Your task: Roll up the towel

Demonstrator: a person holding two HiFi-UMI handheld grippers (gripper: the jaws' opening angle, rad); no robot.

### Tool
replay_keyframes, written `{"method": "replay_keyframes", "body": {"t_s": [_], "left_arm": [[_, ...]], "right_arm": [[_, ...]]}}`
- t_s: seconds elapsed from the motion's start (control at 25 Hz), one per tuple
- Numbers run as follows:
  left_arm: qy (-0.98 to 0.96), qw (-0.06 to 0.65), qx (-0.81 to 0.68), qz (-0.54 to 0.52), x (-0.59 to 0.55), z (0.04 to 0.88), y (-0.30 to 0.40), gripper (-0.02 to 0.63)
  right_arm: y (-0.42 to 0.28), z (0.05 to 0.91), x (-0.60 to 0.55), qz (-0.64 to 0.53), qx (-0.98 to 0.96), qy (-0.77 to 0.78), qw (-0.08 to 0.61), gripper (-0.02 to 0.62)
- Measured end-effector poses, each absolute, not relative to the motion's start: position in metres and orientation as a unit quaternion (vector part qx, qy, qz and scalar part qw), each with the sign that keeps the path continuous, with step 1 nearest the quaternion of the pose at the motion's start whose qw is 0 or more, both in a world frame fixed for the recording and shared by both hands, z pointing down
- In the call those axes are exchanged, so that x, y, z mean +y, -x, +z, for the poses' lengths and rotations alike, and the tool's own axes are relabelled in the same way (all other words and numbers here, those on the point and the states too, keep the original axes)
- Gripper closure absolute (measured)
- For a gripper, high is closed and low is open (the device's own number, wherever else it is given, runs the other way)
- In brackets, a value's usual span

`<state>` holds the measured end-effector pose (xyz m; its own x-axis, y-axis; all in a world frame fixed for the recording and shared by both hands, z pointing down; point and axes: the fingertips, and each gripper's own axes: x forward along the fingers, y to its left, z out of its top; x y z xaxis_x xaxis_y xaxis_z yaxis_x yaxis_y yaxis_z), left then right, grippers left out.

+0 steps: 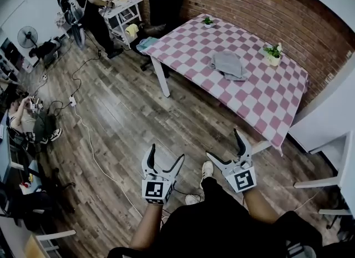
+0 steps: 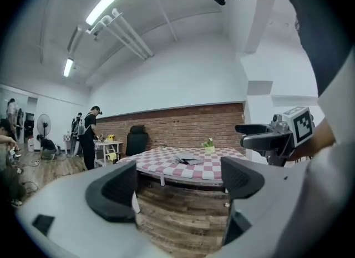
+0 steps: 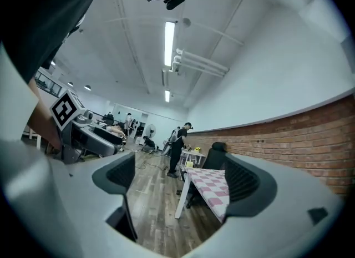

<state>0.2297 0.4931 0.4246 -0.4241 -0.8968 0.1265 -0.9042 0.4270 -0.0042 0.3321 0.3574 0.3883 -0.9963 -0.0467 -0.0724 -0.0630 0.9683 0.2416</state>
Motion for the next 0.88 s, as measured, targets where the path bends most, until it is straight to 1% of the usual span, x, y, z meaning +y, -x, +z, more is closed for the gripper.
{"method": "replay_keyframes", "body": {"t_s": [0.08, 0.12, 0.16, 0.24, 0.6, 0.88], "left_arm": [[-0.537, 0.052, -0.841, 0.030, 0.480, 0.427, -0.217, 0.063], [-0.540, 0.052, -0.839, 0.028, 0.476, 0.430, -0.213, 0.026], [-0.542, 0.052, -0.838, 0.028, 0.471, 0.434, -0.209, 0.012], [-0.545, 0.050, -0.837, 0.025, 0.457, 0.440, -0.200, 0.012], [-0.568, 0.045, -0.820, 0.053, 0.370, 0.438, -0.148, 0.012], [-0.585, 0.046, -0.807, 0.057, 0.311, 0.448, -0.122, 0.012]], "right_arm": [[-0.322, 0.393, 0.342, 0.110, 0.993, 0.044, 0.032, 0.060], [-0.318, 0.397, 0.337, 0.106, 0.993, 0.051, 0.031, 0.031], [-0.315, 0.402, 0.331, 0.106, 0.992, 0.056, 0.029, 0.012], [-0.306, 0.411, 0.315, 0.109, 0.992, 0.062, 0.022, 0.003], [-0.258, 0.412, 0.222, 0.111, 0.990, 0.081, 0.008, 0.003], [-0.236, 0.434, 0.162, 0.102, 0.991, 0.086, -0.012, 0.003]]}}
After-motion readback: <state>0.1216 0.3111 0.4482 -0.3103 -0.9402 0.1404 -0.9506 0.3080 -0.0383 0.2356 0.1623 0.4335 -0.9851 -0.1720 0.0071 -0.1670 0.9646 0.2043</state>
